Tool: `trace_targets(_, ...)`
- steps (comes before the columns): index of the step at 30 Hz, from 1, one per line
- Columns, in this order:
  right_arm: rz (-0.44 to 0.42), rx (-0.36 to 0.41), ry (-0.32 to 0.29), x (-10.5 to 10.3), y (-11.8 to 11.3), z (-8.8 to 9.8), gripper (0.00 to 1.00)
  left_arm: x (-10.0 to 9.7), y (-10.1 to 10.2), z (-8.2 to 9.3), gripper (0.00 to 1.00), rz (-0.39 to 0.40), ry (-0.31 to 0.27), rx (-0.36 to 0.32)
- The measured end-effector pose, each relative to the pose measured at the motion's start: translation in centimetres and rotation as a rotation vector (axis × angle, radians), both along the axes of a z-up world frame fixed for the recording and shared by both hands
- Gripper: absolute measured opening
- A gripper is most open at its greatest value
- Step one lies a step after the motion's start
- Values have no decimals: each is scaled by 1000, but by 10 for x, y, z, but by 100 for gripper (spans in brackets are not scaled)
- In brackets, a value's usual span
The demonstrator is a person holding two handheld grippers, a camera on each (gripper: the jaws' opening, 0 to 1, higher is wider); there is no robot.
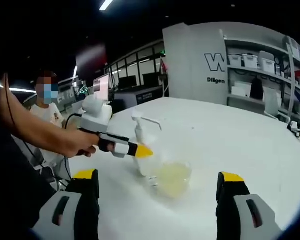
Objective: Hold the bottle steady, press the pump all the way down and release, and repeat the specified number of times to dispense into the cup
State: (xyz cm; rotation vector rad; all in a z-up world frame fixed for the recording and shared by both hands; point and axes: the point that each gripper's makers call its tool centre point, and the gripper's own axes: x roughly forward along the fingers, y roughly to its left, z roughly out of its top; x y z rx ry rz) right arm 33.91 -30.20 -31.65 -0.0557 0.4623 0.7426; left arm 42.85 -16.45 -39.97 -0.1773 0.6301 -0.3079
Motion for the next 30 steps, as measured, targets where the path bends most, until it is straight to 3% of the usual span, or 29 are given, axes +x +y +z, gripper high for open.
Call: trace_targets(30,104,-20,-9,3,-3,6,97,-1,-15,-1,48,9,4,-17)
